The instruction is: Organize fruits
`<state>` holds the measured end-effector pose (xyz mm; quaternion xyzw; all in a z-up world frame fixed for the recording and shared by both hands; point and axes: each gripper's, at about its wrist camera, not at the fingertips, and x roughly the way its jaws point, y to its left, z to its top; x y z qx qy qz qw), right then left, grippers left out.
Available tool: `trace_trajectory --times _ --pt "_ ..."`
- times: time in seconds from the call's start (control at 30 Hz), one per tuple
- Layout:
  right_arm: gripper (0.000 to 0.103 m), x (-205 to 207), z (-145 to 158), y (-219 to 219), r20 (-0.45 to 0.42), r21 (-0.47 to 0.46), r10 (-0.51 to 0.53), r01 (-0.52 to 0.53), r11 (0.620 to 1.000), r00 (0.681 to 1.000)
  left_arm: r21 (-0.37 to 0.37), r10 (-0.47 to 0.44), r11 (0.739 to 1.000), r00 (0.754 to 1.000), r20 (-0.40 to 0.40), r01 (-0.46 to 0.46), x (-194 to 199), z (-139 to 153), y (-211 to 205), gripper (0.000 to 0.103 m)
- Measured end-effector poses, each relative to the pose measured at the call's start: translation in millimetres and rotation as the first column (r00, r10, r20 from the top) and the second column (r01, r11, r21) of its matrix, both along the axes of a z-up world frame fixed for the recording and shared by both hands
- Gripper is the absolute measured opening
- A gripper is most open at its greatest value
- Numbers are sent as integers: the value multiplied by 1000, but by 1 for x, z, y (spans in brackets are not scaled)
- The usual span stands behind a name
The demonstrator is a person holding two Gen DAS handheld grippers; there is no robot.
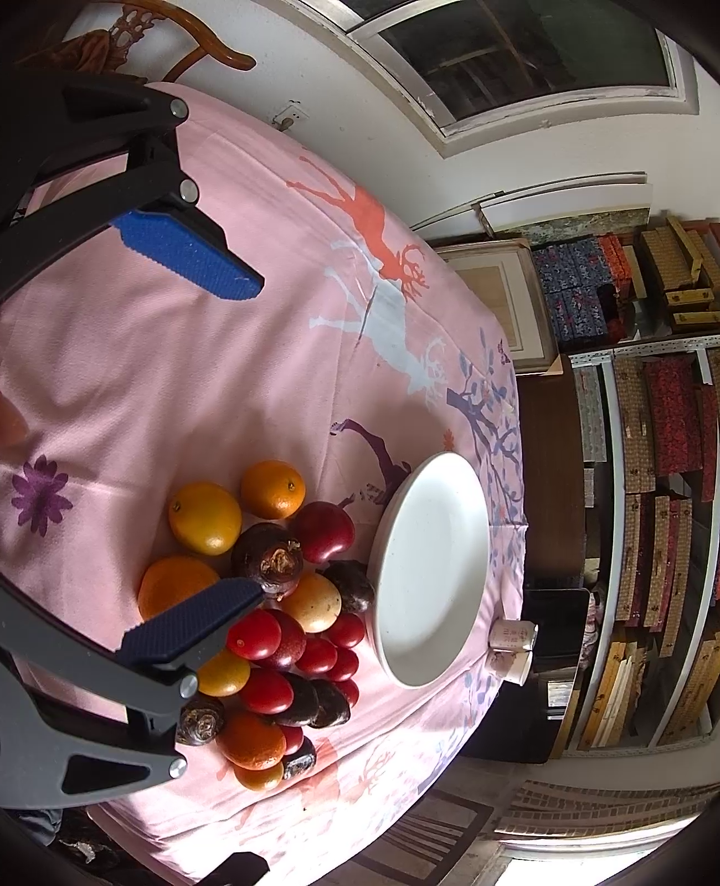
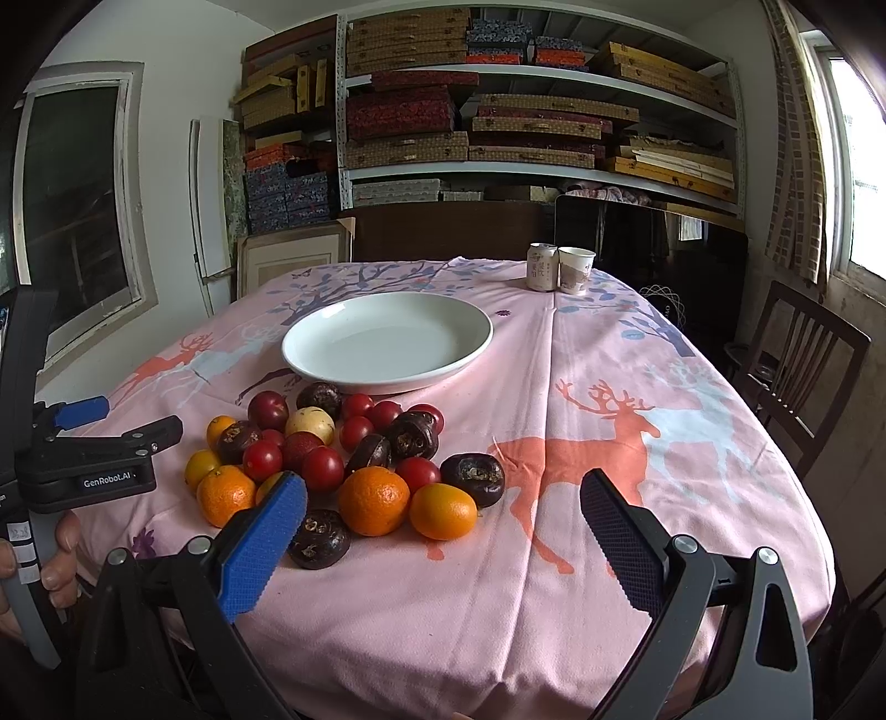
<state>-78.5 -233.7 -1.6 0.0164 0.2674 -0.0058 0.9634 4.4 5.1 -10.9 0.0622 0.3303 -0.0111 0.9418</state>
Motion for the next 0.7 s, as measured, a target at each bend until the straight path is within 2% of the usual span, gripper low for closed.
trace_trajectory --times 0.1,0.2,0.37,0.43,0.5,0.57,0.63,0.67,0.7 --pt "99 1 0 -1 -4 -1 -1 1 1000 1000 34 -37 999 999 24 36 -7 -3 -3 99" --pt "99 -1 -1 -2 0 -2 -7 7 1000 1000 88 -81 993 997 3 81 -16 -13 -4 99" --pt "99 1 -8 -10 -19 21 -16 16 1000 1000 8 -93 996 995 -45 94 -13 -25 19 99" --pt "99 2 -10 -9 -28 24 -10 11 1000 1000 5 -93 996 994 -62 93 -9 -30 23 99" --pt "99 1 -10 -8 -25 16 -3 4 1000 1000 -2 -130 992 989 -73 130 -7 -33 20 99" --pt "99 -1 -9 -6 -16 7 -2 2 1000 1000 39 -154 987 985 -72 157 -4 -38 12 99" --pt "99 -1 -9 -8 -15 9 -5 5 1000 1000 75 -170 982 982 -82 176 0 -44 6 92" --pt "99 -1 -10 -9 -17 11 -6 7 1000 1000 77 -181 979 979 -96 189 3 -48 5 77" --pt "99 -1 -10 -10 -19 12 -9 9 1000 1000 72 -195 976 974 -114 204 7 -51 4 72"
